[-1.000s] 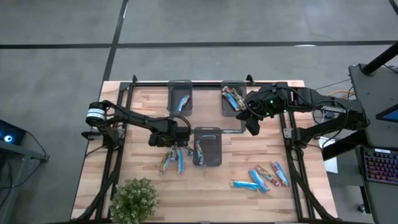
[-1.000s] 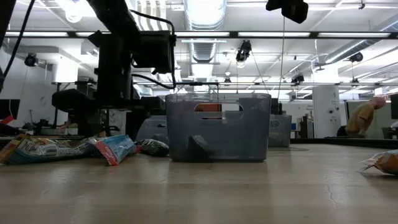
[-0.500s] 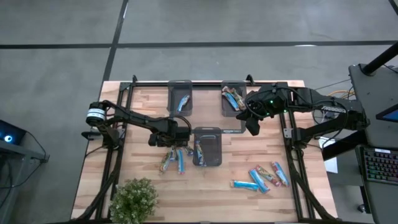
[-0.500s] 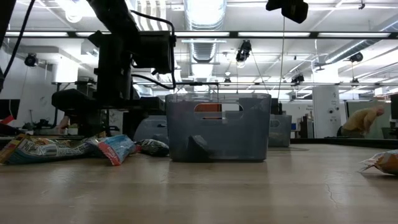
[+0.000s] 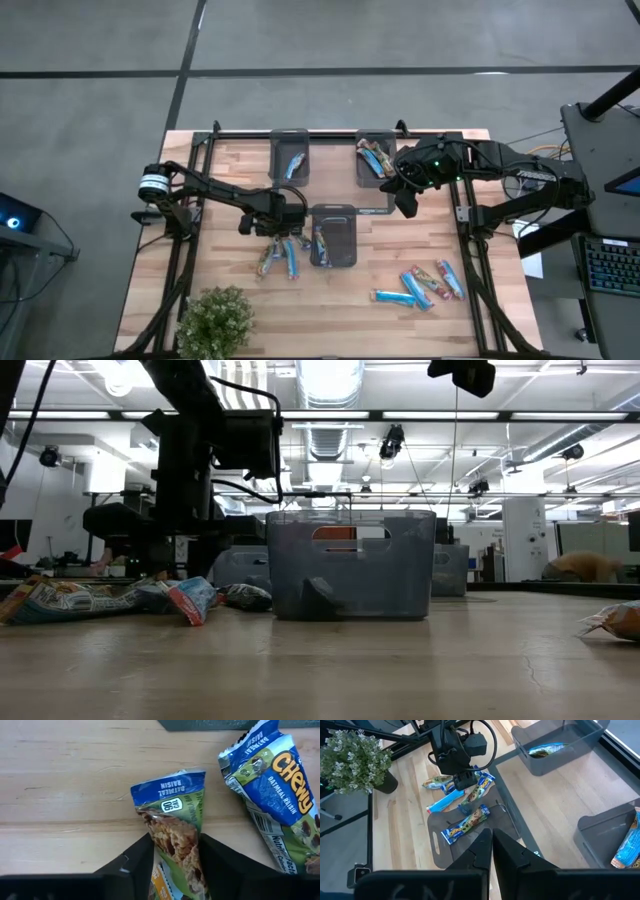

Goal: Pick and place Granola Bars by type
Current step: Put the blue granola bar into the bottom black bin, then put the yellow granola bar into the right black bin

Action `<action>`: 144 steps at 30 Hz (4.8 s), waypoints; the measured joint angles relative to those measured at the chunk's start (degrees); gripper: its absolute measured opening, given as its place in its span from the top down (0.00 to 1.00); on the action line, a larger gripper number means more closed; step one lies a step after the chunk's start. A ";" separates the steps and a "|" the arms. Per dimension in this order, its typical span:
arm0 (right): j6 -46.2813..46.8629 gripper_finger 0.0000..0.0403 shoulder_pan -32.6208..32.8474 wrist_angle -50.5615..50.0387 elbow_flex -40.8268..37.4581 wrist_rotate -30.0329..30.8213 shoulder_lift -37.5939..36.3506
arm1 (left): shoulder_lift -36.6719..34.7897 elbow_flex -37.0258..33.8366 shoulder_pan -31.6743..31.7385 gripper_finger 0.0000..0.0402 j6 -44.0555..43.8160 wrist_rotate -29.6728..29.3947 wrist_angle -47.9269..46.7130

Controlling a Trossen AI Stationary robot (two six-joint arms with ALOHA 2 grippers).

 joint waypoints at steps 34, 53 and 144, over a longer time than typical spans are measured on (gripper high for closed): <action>-0.17 0.98 0.00 0.00 0.00 0.00 0.00 | -8.04 2.43 2.27 0.83 4.61 0.35 -2.16; -0.15 0.98 0.04 -0.09 0.00 0.15 0.00 | -8.68 19.85 2.52 0.83 10.34 -7.85 -0.46; -0.10 0.98 -0.37 -1.25 0.00 1.42 0.00 | 0.55 20.52 -2.36 0.99 12.00 3.37 13.82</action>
